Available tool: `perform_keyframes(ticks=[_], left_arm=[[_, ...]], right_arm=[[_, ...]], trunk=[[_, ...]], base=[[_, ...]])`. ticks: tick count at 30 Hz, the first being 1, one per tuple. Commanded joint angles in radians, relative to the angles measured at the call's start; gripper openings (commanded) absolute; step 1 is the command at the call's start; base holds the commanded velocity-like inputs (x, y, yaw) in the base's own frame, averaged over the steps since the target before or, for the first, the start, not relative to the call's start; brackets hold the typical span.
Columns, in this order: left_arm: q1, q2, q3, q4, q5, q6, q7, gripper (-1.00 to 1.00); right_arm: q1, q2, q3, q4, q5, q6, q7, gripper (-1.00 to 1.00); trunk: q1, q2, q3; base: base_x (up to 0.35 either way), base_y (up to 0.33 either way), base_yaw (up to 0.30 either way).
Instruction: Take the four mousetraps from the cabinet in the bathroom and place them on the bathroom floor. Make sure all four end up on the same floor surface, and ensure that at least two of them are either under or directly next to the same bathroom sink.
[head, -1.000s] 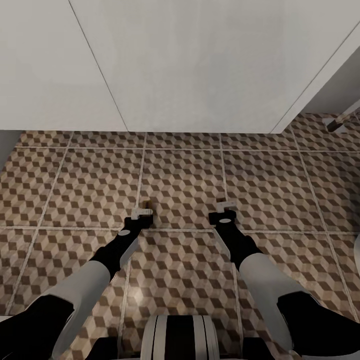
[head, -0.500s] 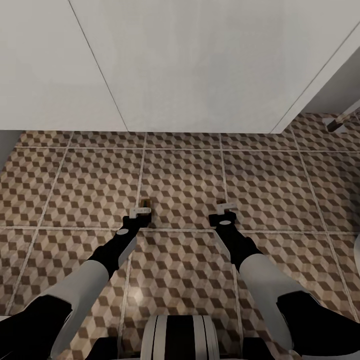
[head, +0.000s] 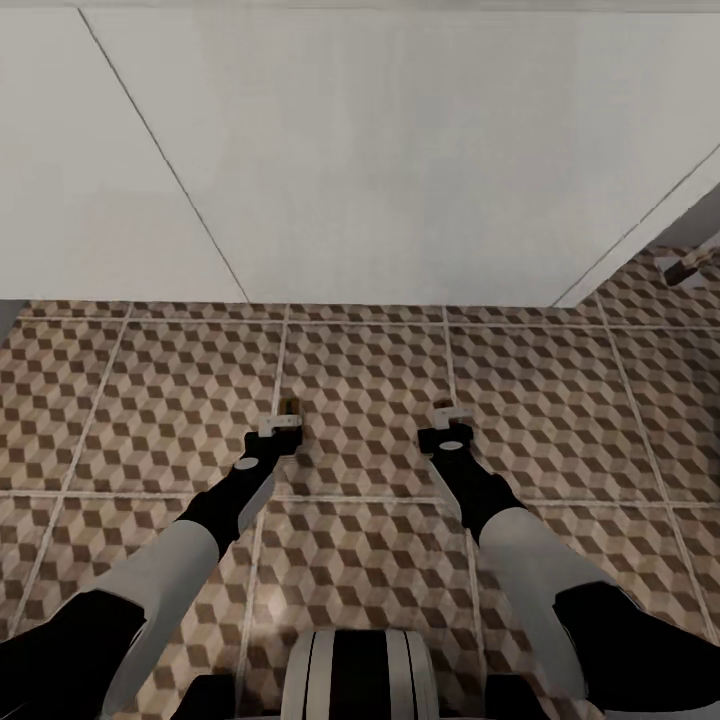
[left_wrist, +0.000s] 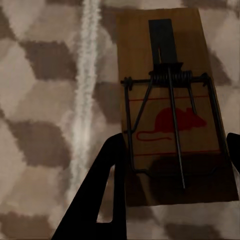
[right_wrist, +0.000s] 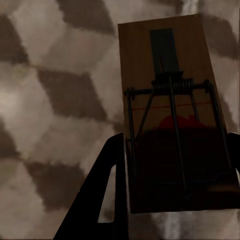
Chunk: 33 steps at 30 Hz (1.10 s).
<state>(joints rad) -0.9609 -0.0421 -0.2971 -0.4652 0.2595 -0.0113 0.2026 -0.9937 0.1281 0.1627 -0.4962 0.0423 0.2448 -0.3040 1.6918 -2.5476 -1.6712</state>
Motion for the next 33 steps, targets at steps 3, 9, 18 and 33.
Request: perform_keyframes(ticks=[3,9,18,33], left_arm=[[-0.001,0.001,-0.009,-0.001,0.009,-0.001,0.01,-1.0],[0.0,0.001,-0.01,-0.001,0.009,-0.001,0.011,-1.0],[0.0,0.002,-0.011,0.005,0.009,0.0,0.008,-1.0],[0.0,0.002,-0.01,0.003,0.009,0.001,-0.002,-1.0]], right_arm=[[0.0,-0.001,0.005,-0.001,0.003,0.003,-0.006,-1.0],[0.0,0.001,0.004,-0.001,-0.002,0.0,-0.006,-1.0],[0.0,0.004,0.003,-0.002,-0.002,-0.001,-0.003,-1.0],[0.0,0.005,0.003,-0.002,-0.004,0.005,-0.003,-1.0]], trunk=[[0.0,0.0,-0.001],[0.0,0.0,-0.001],[0.0,0.0,-0.001],[0.0,0.0,-0.001]], base=[[0.277,0.0,0.0],[0.089,0.0,0.0],[0.01,0.0,0.0],[0.0,0.0,0.0]])
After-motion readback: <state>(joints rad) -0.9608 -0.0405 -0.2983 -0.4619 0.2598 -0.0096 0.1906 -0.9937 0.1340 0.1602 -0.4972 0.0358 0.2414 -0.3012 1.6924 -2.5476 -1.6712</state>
